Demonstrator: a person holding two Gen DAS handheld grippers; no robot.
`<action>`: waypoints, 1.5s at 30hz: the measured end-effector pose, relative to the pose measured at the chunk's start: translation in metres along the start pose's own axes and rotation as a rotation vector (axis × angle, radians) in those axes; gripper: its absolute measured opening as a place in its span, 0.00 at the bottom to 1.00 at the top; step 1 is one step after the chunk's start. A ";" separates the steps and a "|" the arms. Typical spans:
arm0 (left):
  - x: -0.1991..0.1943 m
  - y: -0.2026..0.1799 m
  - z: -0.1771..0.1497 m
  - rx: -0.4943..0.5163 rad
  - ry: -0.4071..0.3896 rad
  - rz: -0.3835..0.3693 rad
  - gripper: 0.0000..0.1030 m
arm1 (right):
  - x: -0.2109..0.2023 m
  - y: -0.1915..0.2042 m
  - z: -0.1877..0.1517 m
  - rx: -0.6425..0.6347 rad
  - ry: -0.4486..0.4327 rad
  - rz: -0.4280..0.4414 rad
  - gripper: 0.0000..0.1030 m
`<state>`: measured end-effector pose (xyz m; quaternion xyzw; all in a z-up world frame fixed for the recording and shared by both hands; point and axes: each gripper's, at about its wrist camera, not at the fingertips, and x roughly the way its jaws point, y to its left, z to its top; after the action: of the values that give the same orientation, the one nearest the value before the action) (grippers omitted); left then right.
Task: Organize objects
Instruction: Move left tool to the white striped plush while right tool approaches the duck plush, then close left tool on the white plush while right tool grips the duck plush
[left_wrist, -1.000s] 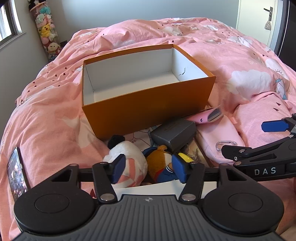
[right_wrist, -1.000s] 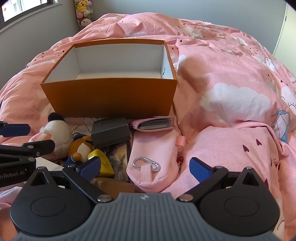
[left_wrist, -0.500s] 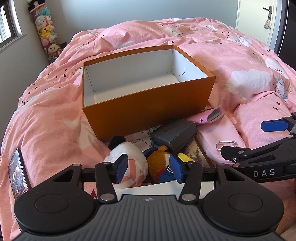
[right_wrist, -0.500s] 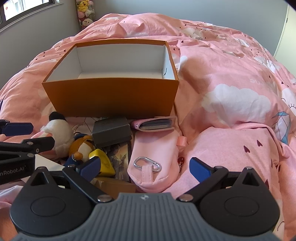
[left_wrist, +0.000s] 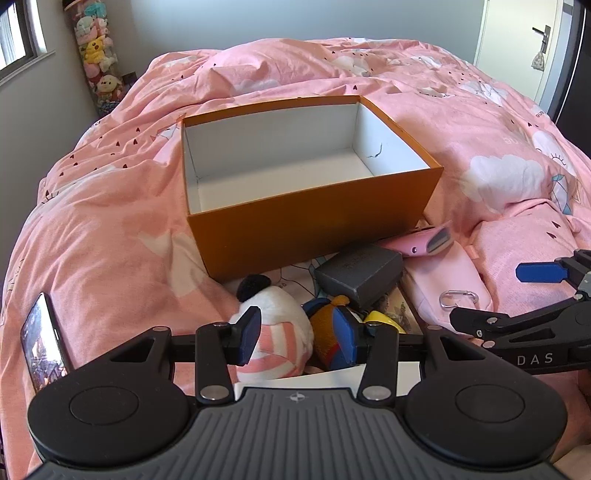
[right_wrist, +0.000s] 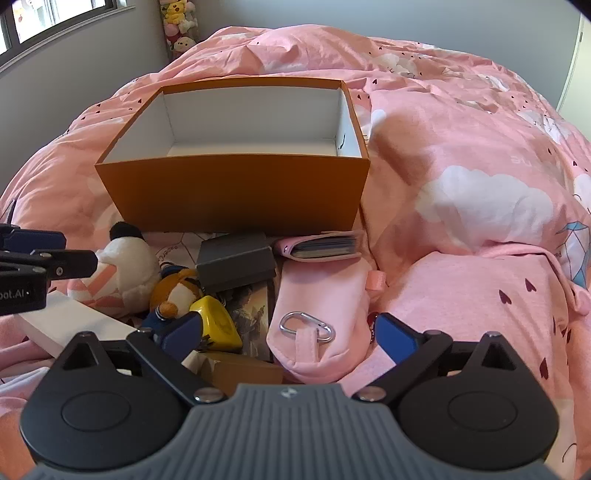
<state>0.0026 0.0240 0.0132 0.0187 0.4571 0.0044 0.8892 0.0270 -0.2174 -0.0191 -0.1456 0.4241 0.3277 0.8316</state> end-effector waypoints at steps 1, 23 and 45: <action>0.000 0.001 0.001 -0.003 0.002 -0.002 0.52 | 0.000 0.000 0.000 -0.001 0.002 0.003 0.94; 0.049 0.046 0.027 -0.061 0.271 -0.171 0.61 | 0.055 0.021 0.052 0.011 0.241 0.370 0.42; 0.131 0.069 0.039 -0.119 0.552 -0.230 0.77 | 0.122 0.064 0.074 -0.092 0.444 0.428 0.38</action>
<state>0.1110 0.0952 -0.0684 -0.0875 0.6794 -0.0647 0.7257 0.0814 -0.0799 -0.0705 -0.1587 0.6012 0.4743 0.6233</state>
